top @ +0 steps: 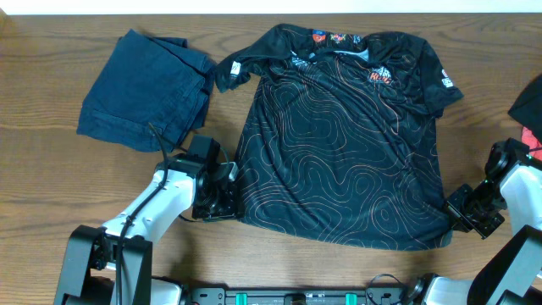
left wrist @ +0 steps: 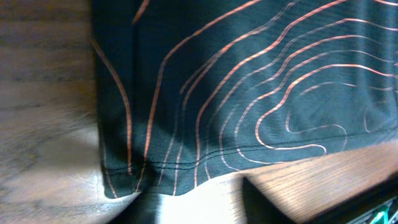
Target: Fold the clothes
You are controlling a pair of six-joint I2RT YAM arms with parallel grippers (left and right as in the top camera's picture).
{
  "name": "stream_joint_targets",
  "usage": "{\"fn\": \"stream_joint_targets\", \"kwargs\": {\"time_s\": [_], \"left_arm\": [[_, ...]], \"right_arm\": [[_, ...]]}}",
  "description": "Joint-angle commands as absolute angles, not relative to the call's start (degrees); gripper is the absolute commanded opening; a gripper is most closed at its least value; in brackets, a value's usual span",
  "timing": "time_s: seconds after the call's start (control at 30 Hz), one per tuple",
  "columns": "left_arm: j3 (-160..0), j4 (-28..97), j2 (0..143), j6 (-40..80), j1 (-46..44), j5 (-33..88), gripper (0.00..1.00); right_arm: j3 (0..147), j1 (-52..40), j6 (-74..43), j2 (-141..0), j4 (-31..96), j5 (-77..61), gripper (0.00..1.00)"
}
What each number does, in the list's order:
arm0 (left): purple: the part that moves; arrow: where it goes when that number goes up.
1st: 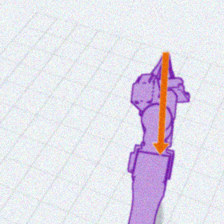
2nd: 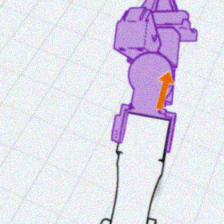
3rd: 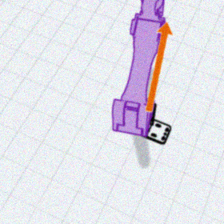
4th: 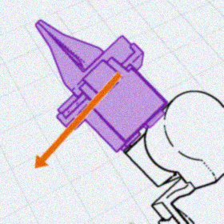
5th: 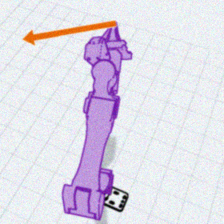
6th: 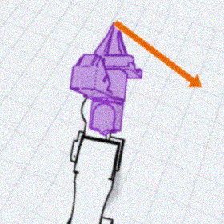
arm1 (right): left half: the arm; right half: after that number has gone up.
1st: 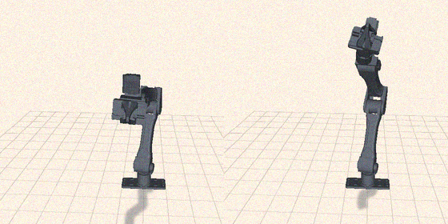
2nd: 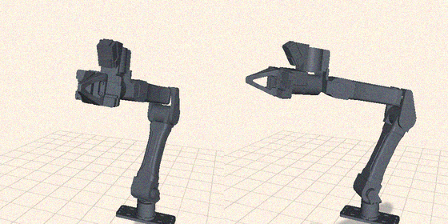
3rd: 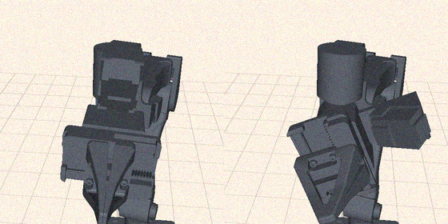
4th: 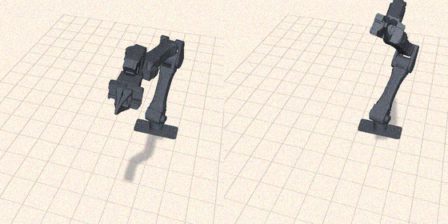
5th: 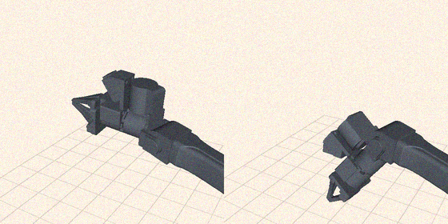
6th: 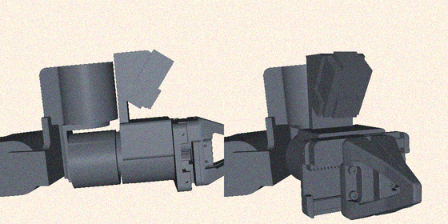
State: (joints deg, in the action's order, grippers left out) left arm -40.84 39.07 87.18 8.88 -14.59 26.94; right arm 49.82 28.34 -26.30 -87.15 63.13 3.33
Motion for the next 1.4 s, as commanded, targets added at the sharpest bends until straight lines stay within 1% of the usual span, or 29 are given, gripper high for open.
{"fn": "stream_joint_targets", "kwargs": {"time_s": [0.0, 0.17, 0.23, 0.27, 0.3, 0.4, 0.43, 0.47, 0.5, 0.53, 0.6, 0.63, 0.67, 0.7, 0.73, 0.77, 0.83, 0.87, 0.9, 0.93, 1.07, 1.17, 1.23, 1.37], "left_arm": [[-40.71, 39.38, 86.91, 11.11, -14.66, 25.87, 0.06], [-40.71, 41.43, 86.91, 12.78, -14.66, 25.91, 0.06], [-40.71, 41.91, 86.91, 12.80, -14.63, 24.14, 0.06], [-40.73, 41.87, 86.91, 12.82, -14.55, 22.79, 0.10], [-40.73, 41.52, 86.91, 12.82, -14.46, 21.98, 0.28], [-40.71, 39.46, 86.91, 12.80, -14.46, 21.78, 0.62], [-40.71, 38.74, 86.96, 12.82, -14.50, 21.78, 0.71], [-40.71, 38.11, 87.15, 12.93, -14.52, 21.82, 0.77], [-40.71, 37.41, 87.55, 13.52, -14.57, 21.80, 0.80], [-40.71, 36.84, 88.09, 14.00, -14.61, 22.02, 0.80], [-40.71, 35.46, 90.19, 14.15, -14.90, 23.90, 0.78], [-40.71, 34.92, 91.37, 14.13, -15.20, 25.50, 0.74], [-40.71, 34.41, 92.44, 14.13, -15.53, 26.83, 0.68], [-40.71, 34.02, 93.73, 14.13, -16.01, 28.21, 0.60], [-40.71, 33.91, 95.11, 14.15, -16.64, 29.30, 0.49], [-40.71, 34.00, 96.14, 14.31, -17.10, 29.58, 0.39], [-40.71, 34.85, 97.36, 14.31, -17.72, 30.06, 0.24], [-40.71, 35.62, 97.45, 14.28, -17.76, 30.50, 0.19], [-40.73, 36.47, 97.38, 14.28, -17.76, 30.72, 0.09], [-40.84, 37.76, 97.21, 14.33, -17.76, 31.14, 0.06], [-41.74, 44.58, 95.42, 14.52, -17.76, 35.83, 0.06], [-42.02, 50.19, 92.77, 14.74, -17.87, 45.01, 0.06], [-42.02, 53.45, 90.74, 14.90, -18.57, 49.08, 0.06], [-42.02, 58.08, 86.72, 17.19, -21.76, 49.32, 0.06]], "right_arm": [[51.16, 29.87, -25.93, -86.72, 62.48, 3.79, 0.01], [52.75, 33.21, -26.09, -86.67, 62.22, 1.74, 0.01], [53.30, 34.46, -25.43, -86.67, 62.39, 0.71, 0.01], [53.32, 34.76, -24.95, -86.67, 62.37, 0.56, 0.01], [53.32, 34.94, -24.69, -86.67, 62.39, 0.58, 0.01], [53.32, 34.96, -24.60, -86.67, 62.37, 0.54, 0.01], [53.32, 34.96, -24.58, -86.67, 62.33, 0.47, 0.01], [53.32, 34.96, -24.60, -86.67, 62.30, 0.36, 0.01], [53.32, 34.96, -24.58, -86.67, 62.33, 0.36, 0.01], [53.32, 34.96, -24.58, -86.67, 62.33, 0.36, 0.01], [53.32, 34.96, -24.58, -86.67, 62.24, 0.36, 0.01], [53.32, 34.96, -24.60, -86.67, 62.17, 0.36, 0.01], [53.32, 34.96, -24.60, -86.67, 62.13, 0.36, 0.01], [53.32, 34.96, -24.60, -86.67, 62.11, 0.34, 0.01], [53.32, 34.96, -24.60, -86.67, 62.11, 0.34, 0.01], [53.32, 34.96, -24.60, -86.67, 61.98, 0.30, 0.01], [53.32, 34.98, -24.60, -86.67, 61.45, -0.34, 0.01], [53.39, 34.98, -24.62, -86.67, 61.08, -0.84, 0.01], [53.49, 34.98, -24.62, -86.67, 60.82, -1.30, 0.01], [53.67, 34.98, -24.64, -86.67, 60.55, -1.61, 0.01], [55.44, 34.98, -24.82, -86.65, 60.12, -1.52, 0.01], [58.11, 35.73, -25.76, -86.65, 59.99, -1.50, 0.01], [60.40, 36.95, -26.65, -86.63, 59.96, -1.52, 0.01], [64.64, 39.97, -26.79, -86.63, 60.25, -1.50, 0.01]]}}
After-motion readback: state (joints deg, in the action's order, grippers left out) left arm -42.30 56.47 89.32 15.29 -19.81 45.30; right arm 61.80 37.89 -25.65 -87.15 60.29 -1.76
